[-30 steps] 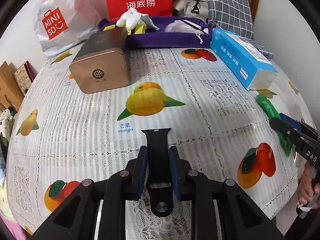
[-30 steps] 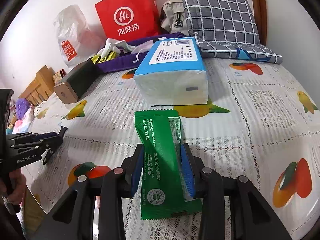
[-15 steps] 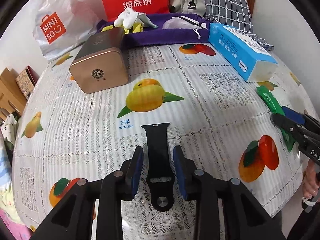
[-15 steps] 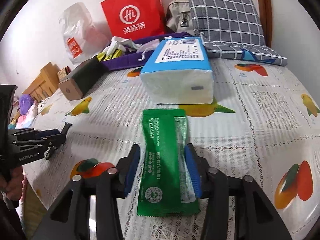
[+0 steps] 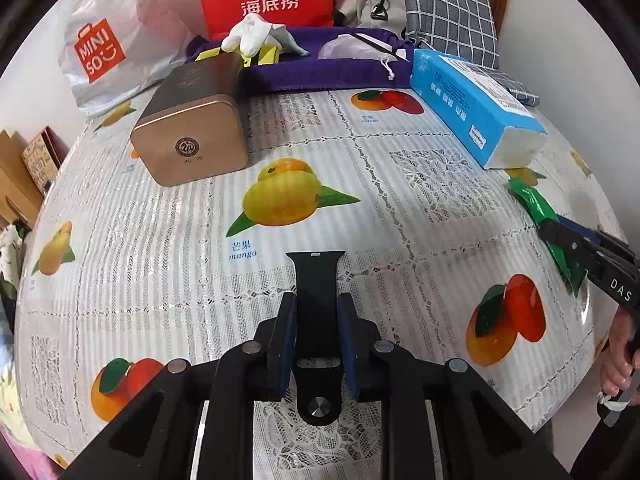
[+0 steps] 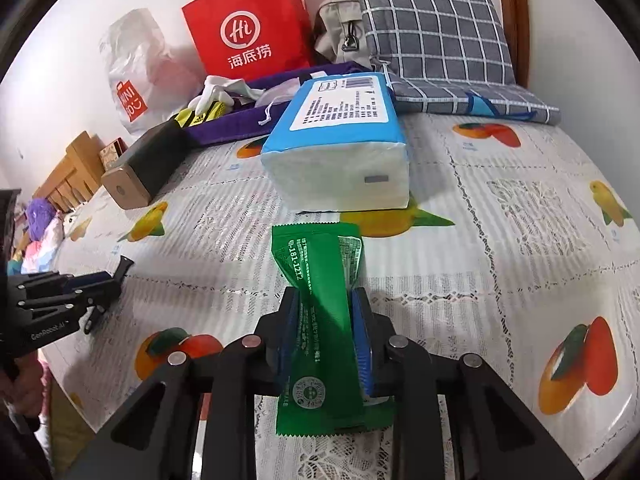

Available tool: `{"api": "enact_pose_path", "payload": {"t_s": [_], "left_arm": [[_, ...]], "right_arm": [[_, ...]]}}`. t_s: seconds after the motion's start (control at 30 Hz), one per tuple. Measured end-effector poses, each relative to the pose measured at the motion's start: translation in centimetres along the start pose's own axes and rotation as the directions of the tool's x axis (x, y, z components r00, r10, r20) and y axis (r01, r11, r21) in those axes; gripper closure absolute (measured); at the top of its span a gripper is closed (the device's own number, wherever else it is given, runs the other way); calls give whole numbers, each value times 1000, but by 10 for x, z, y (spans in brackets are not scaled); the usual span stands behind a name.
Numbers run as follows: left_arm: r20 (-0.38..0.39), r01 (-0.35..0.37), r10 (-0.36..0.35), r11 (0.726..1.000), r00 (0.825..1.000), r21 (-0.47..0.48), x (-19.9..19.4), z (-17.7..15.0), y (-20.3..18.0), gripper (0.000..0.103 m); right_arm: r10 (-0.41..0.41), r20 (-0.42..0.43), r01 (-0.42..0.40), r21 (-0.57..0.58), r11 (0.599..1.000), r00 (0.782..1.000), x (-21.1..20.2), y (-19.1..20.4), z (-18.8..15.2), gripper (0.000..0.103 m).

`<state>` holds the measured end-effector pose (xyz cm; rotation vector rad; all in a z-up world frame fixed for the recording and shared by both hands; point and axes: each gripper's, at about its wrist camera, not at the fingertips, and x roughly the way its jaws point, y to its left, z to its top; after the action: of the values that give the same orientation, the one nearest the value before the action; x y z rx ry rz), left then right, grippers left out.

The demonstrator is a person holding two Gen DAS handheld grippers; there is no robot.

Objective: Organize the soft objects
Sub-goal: 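Carry the strap in the left tool and the packet in the right toward the towel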

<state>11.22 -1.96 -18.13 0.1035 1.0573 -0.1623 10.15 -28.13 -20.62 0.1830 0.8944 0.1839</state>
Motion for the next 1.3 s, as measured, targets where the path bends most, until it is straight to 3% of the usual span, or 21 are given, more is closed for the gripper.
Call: {"api": "enact_pose_path", "payload": {"t_s": [0.57,1.3], "left_arm": [[63,47,-45,998,997,-33,-25,15,8,83],[196,55,-42,997,980,-61,-73,62,23,83]], "right_arm": [[-34,21,35,-52,998,999,-30,20,15,77],[-51,124,61,-78,995,991,-75,43,65,77]]}}
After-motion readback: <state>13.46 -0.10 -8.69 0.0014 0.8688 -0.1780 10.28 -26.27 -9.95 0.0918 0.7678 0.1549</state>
